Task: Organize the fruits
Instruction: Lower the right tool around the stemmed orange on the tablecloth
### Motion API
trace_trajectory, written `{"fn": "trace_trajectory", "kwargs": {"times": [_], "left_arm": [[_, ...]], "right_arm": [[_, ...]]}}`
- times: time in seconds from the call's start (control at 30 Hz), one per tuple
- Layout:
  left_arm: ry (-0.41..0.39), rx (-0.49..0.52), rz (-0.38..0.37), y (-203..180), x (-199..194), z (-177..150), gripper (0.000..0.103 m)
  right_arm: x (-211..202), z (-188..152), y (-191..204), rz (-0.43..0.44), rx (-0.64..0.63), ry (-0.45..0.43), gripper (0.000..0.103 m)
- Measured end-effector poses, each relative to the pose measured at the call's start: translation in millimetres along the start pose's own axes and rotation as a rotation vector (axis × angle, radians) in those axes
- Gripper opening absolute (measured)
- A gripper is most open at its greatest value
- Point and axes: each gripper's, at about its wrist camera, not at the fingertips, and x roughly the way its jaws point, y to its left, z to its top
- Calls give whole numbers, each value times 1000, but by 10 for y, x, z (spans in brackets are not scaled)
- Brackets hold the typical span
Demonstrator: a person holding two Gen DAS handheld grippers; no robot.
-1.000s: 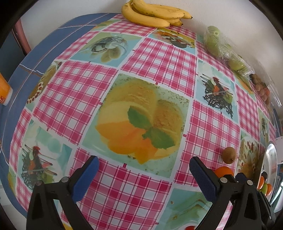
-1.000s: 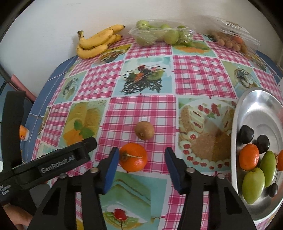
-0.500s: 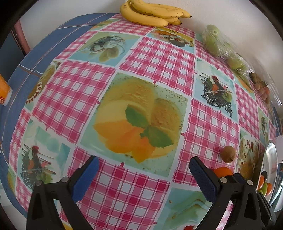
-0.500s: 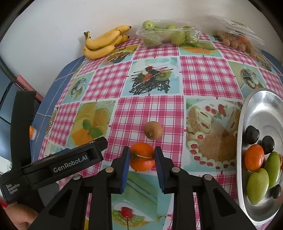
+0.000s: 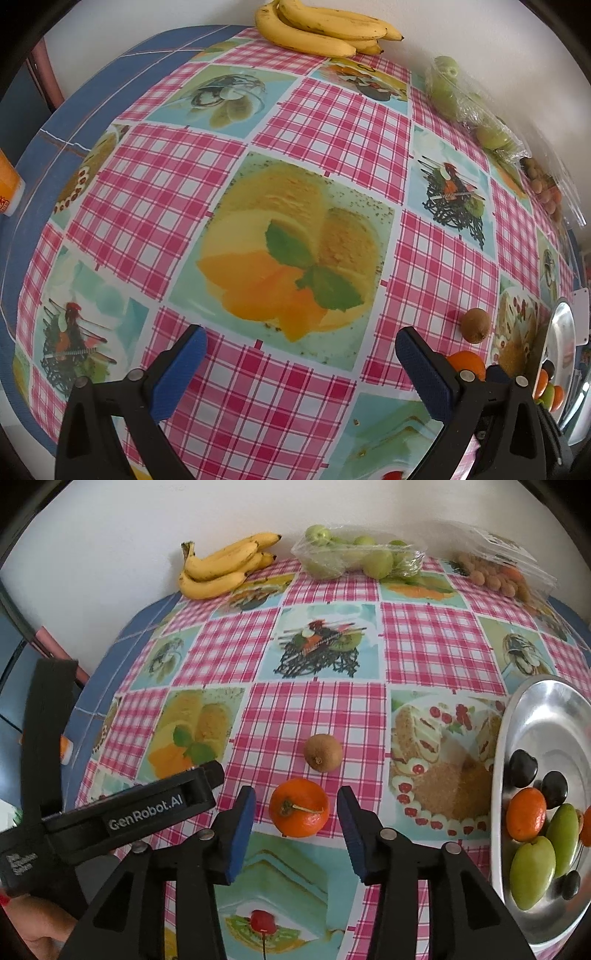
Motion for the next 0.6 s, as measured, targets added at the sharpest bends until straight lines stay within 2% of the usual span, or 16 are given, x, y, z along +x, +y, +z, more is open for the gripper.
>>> {"fn": "trace_trajectory", "kwargs": {"times": [0.6], "left_arm": [[0,-3,3,2,-6,-3,103]], "right_arm": [[169,-38,51,-41,-29,35,47]]}}
